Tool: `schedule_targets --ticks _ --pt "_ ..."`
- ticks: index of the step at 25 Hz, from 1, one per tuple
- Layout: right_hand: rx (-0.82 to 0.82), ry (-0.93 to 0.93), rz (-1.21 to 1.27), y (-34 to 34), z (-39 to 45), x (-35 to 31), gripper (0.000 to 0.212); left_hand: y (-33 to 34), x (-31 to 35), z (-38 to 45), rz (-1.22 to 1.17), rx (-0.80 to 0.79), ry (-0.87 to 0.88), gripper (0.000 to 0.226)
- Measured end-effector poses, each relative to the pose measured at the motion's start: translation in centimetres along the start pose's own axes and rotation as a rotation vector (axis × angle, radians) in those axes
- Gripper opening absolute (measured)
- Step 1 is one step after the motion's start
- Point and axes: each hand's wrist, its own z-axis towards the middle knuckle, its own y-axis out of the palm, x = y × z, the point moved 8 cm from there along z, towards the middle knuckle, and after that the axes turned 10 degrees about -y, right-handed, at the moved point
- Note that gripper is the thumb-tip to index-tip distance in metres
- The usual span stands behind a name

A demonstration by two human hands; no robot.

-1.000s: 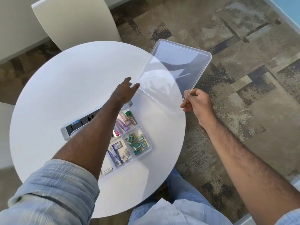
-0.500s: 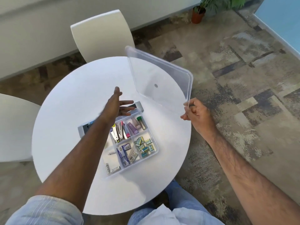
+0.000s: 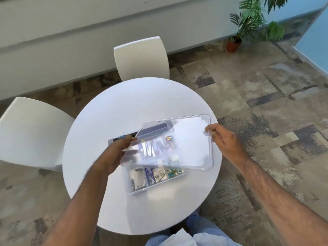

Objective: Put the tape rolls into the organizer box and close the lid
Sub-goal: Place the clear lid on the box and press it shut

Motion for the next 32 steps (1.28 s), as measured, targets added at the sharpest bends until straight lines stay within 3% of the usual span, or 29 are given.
schedule_targets --ticks 4,13,21,25,32 --pt "-0.018 0.066 0.205 3.2 -0.2 0.4 0.031 -1.0 -2.5 -3.1 0.135 0.171 0.076 0.008" --pt "0.014 0.411 0.655 8.8 -1.1 3.5 0.044 -2.1 -7.8 -6.0 0.211 0.176 0.021 0.025" --pt "-0.009 0.472 0.628 12.6 -1.0 4.4 0.027 -3.6 -10.6 -4.5 0.227 0.394 0.038 0.019" --pt "0.009 0.486 0.603 14.9 -0.8 4.4 0.036 -4.9 -11.8 -3.6 0.227 0.483 0.024 0.025" --pt "-0.109 0.421 0.359 17.8 0.7 4.5 0.042 -7.4 -12.4 -2.3 0.367 0.607 -0.015 0.038"
